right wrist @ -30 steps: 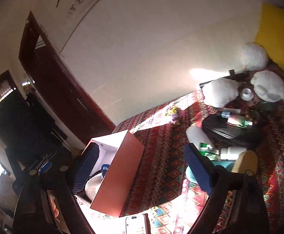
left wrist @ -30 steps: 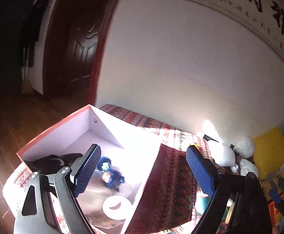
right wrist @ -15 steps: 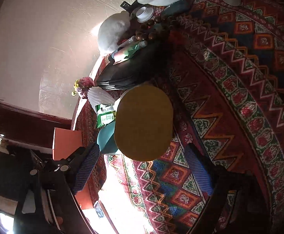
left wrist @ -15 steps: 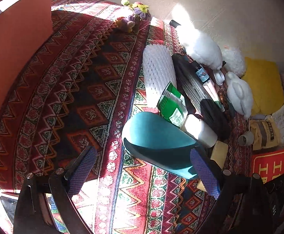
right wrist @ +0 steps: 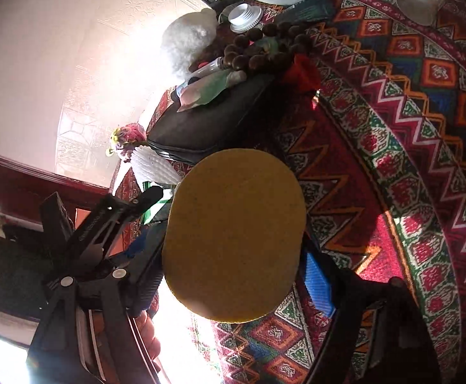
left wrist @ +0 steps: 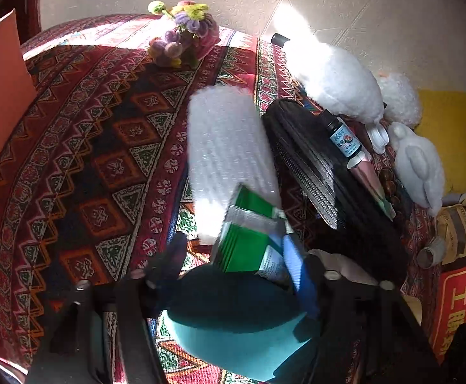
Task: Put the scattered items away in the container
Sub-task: 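Grasp the green packet with the left tool while the right tool grasps the yellow oval sponge, then drop packet and sponge into the pink box by opening both tools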
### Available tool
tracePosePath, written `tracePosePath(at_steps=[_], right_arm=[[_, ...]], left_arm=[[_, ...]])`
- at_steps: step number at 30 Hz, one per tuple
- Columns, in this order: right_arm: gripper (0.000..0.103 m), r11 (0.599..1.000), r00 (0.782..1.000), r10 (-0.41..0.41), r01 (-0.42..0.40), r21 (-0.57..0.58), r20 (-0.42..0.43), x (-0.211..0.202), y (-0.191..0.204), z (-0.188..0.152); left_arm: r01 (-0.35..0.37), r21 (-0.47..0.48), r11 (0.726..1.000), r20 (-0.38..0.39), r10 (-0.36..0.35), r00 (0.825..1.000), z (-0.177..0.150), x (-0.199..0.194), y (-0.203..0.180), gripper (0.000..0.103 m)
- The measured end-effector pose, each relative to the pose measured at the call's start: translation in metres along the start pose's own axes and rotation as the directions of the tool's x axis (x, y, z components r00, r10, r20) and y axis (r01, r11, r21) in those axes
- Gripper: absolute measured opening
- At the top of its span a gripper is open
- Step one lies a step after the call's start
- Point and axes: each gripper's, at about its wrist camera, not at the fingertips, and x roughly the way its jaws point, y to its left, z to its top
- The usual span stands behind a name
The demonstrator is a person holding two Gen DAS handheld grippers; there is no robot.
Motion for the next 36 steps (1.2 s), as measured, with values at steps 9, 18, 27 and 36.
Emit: tracePosePath(at_steps=[9, 18, 27, 36], right_arm=[[0.076, 0.998, 0.996, 0.064, -0.062, -0.033, 0.062, -0.032, 0.012, -0.002], [0.076, 0.972, 0.975, 0.172, -0.146, -0.184, 0.139, -0.068, 0.073, -0.024], [0.076, 0.875, 0.964, 0.259, -0.211, -0.436, 0.053, -0.055, 0.177, -0.1], [0.077, 0.642, 0.931, 0.347, -0.324, -0.695, -0.113, 0.012, 0.367, -0.182]], left_arm=[[0.087, -0.016, 0.996, 0.065, -0.086, 0.994, -0.013, -0.064, -0.002, 0.016], [0.133, -0.008, 0.991, 0.274, -0.126, 0.953, -0.031, -0.212, 0.047, 0.016], [0.091, -0.127, 0.988, 0.483, -0.018, 0.875, -0.034, -0.326, 0.173, 0.016], [0.053, -0.326, 0.944, 0.557, 0.147, 0.817, -0.018, -0.361, 0.312, 0.018]])
